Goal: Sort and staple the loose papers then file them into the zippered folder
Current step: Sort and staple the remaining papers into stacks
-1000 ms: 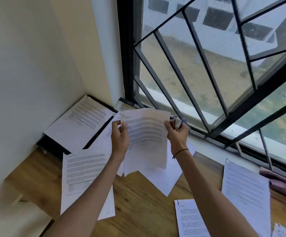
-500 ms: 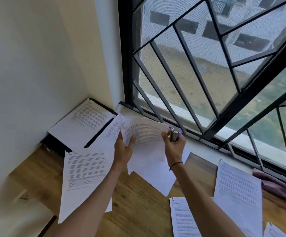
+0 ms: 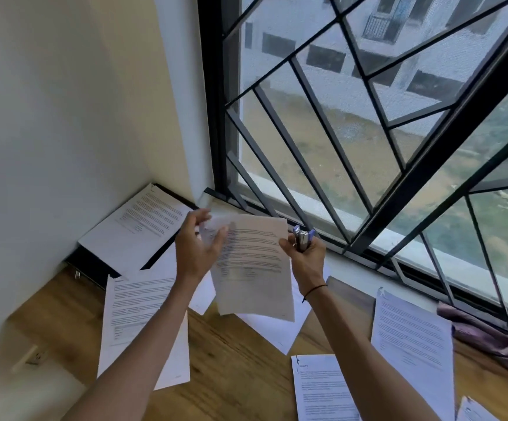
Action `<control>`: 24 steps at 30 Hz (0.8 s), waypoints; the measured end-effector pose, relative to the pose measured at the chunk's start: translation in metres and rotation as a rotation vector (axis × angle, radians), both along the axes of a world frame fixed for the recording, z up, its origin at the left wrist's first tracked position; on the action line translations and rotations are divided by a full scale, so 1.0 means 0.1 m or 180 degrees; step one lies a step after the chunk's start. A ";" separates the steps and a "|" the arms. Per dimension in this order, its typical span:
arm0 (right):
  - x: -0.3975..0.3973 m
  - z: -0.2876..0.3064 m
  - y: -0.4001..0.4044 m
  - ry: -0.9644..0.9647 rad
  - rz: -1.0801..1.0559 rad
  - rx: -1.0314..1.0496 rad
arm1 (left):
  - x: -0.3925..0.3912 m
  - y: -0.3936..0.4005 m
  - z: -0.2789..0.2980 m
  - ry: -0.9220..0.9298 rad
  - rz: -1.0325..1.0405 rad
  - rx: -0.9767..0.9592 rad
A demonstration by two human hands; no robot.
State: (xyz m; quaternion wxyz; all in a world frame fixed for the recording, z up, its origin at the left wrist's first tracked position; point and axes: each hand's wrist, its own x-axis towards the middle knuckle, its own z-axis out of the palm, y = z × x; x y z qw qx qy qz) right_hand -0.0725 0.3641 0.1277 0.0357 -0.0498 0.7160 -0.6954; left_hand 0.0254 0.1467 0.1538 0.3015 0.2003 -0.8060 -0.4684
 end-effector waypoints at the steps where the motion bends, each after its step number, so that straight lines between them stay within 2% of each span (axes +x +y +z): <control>1: -0.01 0.02 0.03 -0.0009 0.0073 0.0030 | -0.06 -0.01 0.09 0.0060 -0.0121 -0.0342; 3: -0.04 0.06 0.08 -0.0047 0.0248 0.0029 | -0.21 0.01 0.28 -0.0030 -0.0748 -0.1049; 5: -0.06 0.19 0.11 -0.0033 0.0490 0.0061 | -0.38 0.13 0.40 -0.0412 -0.1574 -0.1623; 6: -0.08 0.26 0.13 -0.0026 0.0634 0.0080 | -0.45 0.19 0.43 -0.0642 -0.1909 -0.1701; 8: -0.13 0.40 0.16 -0.0076 0.0860 0.0149 | -0.54 0.28 0.45 -0.0979 -0.2250 -0.1432; 16: -0.05 0.41 0.21 -0.0459 0.0891 0.0163 | -0.59 0.44 0.39 -0.0822 -0.1938 -0.0803; 20: 0.08 0.38 0.20 -0.0124 0.1063 0.0433 | -0.55 0.44 0.39 -0.0883 -0.1918 -0.0637; 24: 0.04 0.43 0.33 0.0447 0.1331 0.1330 | -0.52 0.48 0.47 -0.0914 -0.1996 -0.0975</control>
